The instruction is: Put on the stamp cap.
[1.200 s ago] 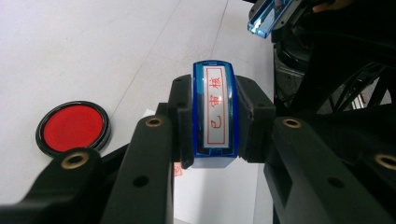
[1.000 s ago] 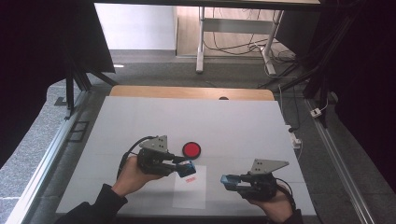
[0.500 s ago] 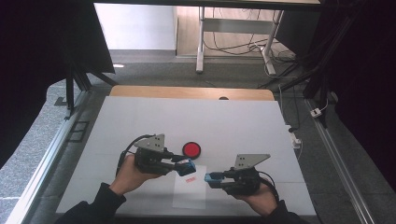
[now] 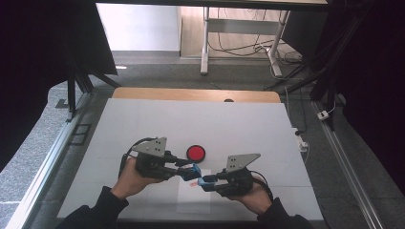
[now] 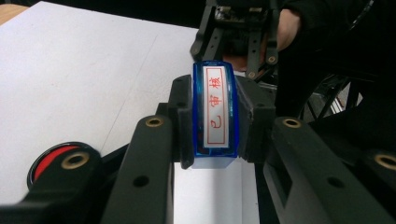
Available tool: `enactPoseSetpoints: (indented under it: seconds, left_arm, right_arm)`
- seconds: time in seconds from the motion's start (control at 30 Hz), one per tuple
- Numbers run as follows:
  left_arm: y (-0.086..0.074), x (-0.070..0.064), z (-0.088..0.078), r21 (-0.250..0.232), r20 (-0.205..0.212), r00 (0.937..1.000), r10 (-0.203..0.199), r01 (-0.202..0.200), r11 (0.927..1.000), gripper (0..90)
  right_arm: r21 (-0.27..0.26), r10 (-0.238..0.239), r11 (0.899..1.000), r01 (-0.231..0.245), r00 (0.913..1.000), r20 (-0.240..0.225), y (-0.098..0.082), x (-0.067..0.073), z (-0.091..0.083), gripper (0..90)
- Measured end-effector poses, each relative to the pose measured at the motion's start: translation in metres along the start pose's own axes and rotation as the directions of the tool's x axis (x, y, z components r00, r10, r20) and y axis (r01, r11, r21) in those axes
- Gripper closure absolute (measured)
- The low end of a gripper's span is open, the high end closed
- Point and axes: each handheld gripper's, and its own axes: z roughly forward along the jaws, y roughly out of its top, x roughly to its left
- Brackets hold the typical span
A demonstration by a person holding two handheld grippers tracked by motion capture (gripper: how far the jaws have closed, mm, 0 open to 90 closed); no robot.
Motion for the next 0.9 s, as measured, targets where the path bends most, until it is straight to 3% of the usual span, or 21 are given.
enactPoseSetpoints:
  seconds: [0.47, 0.9]
  left_arm:
    - [0.001, -0.003, 0.002, 0.006, 0.024, 0.9985, 0.049, -0.049, 0.9988, 70.6]
    - [-0.001, -0.002, 0.004, -0.002, 0.069, 0.9951, 0.07, -0.07, 0.9975, 70.7]
  right_arm:
    - [-0.001, -0.043, 0.999, 0.044, 0.9971, -0.062, 0.01, -0.001, 0.02, 68.5]
    - [-0.004, -0.039, 0.999, 0.039, 0.9947, -0.095, 0.012, 0.0, 0.025, 68.5]
